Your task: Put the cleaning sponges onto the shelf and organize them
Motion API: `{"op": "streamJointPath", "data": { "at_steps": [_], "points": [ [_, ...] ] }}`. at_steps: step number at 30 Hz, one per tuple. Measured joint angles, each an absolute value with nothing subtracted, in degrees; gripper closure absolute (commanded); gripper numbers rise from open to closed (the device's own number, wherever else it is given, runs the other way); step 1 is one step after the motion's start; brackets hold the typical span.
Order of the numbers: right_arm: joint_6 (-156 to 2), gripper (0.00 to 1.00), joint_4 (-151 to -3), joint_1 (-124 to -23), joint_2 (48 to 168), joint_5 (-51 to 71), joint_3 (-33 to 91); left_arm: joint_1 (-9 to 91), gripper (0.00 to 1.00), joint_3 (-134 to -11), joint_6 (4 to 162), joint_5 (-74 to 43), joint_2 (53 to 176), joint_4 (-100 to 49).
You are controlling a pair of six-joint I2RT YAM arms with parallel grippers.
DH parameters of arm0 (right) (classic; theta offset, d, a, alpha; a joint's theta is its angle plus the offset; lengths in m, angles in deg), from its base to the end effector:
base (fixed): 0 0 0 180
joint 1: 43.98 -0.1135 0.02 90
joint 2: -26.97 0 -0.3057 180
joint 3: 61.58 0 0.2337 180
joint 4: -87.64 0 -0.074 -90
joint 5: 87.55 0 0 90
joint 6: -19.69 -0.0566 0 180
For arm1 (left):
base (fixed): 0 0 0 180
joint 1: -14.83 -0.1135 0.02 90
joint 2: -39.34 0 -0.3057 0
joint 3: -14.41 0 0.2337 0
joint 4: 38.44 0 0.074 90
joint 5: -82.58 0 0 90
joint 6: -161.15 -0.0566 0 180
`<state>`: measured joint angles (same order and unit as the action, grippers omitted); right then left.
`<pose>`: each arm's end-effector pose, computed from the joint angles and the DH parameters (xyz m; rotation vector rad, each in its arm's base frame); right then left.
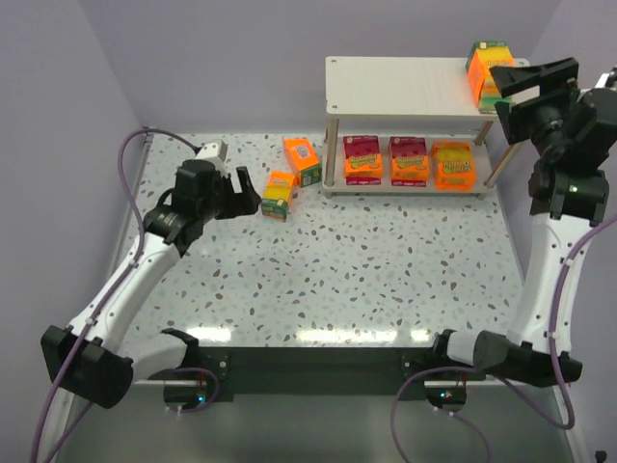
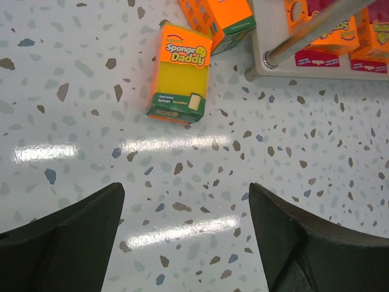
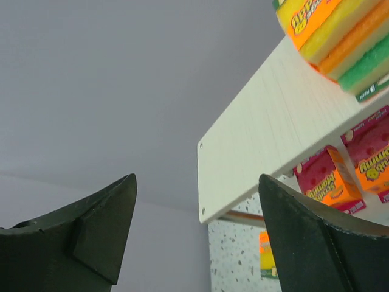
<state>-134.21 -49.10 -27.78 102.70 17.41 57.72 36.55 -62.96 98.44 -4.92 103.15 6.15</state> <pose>0.2371 -0.0537 0.5715 0.8771 1.3752 0.8516 0.2091 -0.0807 0.3753 -0.1307 2.1426 -0.4608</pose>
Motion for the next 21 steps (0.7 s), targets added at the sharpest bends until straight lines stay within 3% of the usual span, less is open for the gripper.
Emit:
{"op": "streamJointPath", "data": {
  "at_steps": [10, 18, 21],
  "points": [
    [-115.0, 0.16, -37.6, -42.2, 88.7, 23.2, 40.8, 30.5, 0.18, -68.6, 94.3, -12.2, 127.9, -2.9],
    [-106.8, 0.16, -27.0, -44.2, 79.2, 26.0, 25.7, 30.5, 0.23, -81.1, 91.9, -13.2, 145.8, -6.0],
    [-105.1, 0.16, -24.7, -44.9, 77.3, 26.2, 24.2, 30.5, 0.30, -85.1, 91.1, -12.4, 151.2, -6.0]
  ]
}}
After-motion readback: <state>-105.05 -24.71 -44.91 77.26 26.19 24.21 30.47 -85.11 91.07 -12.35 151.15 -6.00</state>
